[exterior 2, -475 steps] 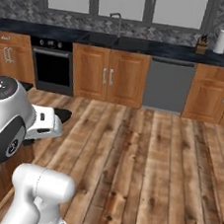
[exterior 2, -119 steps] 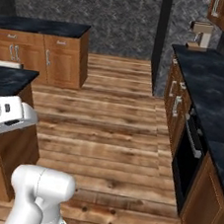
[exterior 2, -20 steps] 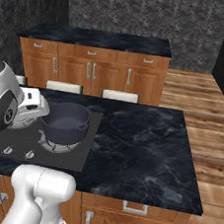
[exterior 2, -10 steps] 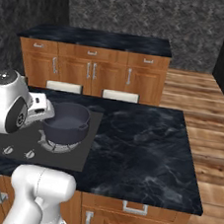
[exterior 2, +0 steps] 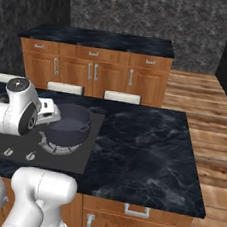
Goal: Move the pot and pan from the stove into the sink.
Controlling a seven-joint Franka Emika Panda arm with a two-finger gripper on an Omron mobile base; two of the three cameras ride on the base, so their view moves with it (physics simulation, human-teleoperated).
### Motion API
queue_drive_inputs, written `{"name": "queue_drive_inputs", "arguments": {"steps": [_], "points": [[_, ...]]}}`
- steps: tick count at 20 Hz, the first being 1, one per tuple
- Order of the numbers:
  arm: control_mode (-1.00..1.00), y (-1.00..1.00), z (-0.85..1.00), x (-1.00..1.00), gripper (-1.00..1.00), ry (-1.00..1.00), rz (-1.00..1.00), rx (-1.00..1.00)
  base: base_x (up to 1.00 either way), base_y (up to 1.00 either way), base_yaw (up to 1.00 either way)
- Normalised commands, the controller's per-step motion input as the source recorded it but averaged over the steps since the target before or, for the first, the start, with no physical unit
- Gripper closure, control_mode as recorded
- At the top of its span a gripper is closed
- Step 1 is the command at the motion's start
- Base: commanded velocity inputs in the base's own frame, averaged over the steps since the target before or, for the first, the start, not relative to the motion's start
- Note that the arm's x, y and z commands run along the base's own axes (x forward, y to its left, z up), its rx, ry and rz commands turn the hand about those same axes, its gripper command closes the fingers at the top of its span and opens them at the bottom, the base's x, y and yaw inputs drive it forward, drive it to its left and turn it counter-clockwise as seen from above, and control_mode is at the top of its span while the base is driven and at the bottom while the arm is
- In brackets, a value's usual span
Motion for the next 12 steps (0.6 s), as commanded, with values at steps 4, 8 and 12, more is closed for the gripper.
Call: {"name": "queue_drive_inputs", "arguments": {"steps": [4,8,12], "points": [[-1.0,0.21,-0.43,0.41,-1.0,0.01,0.0,0.0,0.0,0.0,0.0],[-1.0,0.19,-0.4,0.38,-1.0,0.0,0.0,-0.02,0.0,0.0,0.0],[-1.0,0.21,-0.41,0.32,-1.0,0.0,0.0,-0.05,0.0,0.0,0.0]]}}
